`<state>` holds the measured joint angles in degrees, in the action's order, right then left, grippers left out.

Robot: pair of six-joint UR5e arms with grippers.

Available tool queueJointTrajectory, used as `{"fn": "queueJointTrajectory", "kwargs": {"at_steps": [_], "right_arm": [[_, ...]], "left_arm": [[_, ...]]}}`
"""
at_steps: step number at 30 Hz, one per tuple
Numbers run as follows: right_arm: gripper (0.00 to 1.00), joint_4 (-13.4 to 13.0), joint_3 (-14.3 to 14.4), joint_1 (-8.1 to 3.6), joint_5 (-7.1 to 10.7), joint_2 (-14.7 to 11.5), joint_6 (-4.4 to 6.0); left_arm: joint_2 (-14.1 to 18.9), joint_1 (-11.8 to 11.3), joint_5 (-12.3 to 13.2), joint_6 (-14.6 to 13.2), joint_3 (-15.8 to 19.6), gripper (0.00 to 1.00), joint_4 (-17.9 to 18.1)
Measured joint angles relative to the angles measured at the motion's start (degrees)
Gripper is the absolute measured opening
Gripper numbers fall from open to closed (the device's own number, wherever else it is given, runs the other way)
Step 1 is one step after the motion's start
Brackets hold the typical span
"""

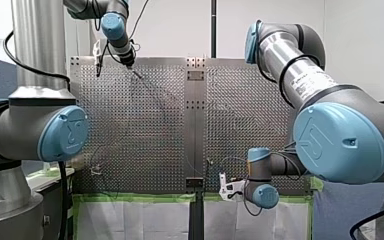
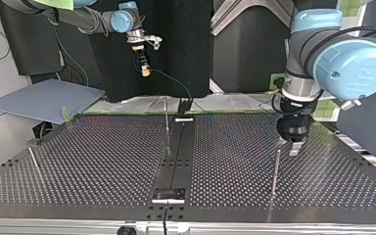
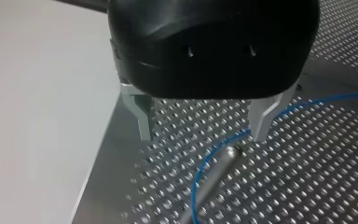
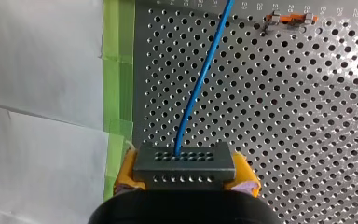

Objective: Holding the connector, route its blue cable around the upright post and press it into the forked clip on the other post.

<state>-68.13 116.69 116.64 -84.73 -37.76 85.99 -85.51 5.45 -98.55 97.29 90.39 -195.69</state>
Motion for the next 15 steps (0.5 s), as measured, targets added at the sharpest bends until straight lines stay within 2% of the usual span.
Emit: {"fn": "queueJointTrajectory", "kwargs": {"at_steps": [8,15], "right_arm": [[0.00,0.0,0.0,0.18,0.00,0.0,-0.01],[0.00,0.0,0.0,0.27,0.00,0.0,-0.01]], "left_arm": [[0.0,-0.1,-3.6,-1.5,-1.2,1.00,-4.2],[0.1,-0.1,-3.0,-1.7,-1.6,1.00,-7.1]]}}
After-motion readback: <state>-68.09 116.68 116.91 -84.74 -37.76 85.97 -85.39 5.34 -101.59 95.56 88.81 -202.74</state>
